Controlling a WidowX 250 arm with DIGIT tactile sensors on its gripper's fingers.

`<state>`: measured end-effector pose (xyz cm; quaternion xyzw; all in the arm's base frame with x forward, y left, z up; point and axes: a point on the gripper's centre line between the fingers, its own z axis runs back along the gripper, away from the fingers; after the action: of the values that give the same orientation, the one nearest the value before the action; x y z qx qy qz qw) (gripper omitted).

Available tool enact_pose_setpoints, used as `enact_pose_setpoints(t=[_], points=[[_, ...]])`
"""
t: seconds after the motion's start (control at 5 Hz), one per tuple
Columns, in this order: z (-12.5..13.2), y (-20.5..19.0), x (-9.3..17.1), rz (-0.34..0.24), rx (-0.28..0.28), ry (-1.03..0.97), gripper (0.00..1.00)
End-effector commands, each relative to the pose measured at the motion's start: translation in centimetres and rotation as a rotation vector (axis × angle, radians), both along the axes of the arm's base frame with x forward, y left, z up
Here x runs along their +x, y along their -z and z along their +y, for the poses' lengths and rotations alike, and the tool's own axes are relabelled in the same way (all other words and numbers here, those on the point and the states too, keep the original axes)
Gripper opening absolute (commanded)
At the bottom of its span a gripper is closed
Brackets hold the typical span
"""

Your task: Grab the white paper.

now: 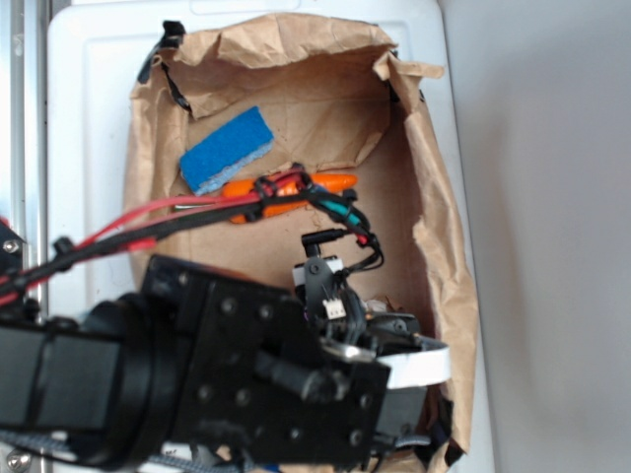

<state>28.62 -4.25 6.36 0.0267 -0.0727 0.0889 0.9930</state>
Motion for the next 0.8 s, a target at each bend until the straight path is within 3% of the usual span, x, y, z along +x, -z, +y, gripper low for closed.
enact_pose_setpoints(t=[0.0, 0.2, 0.6], points=[[0.1, -2.85, 0.19, 0.016, -0.154, 0.09, 1.0], [0.49, -3.09, 0.22, 0.012, -0.18, 0.098, 1.0], [-0.07, -2.14, 0.54, -0.016, -0.166, 0.078, 1.0]])
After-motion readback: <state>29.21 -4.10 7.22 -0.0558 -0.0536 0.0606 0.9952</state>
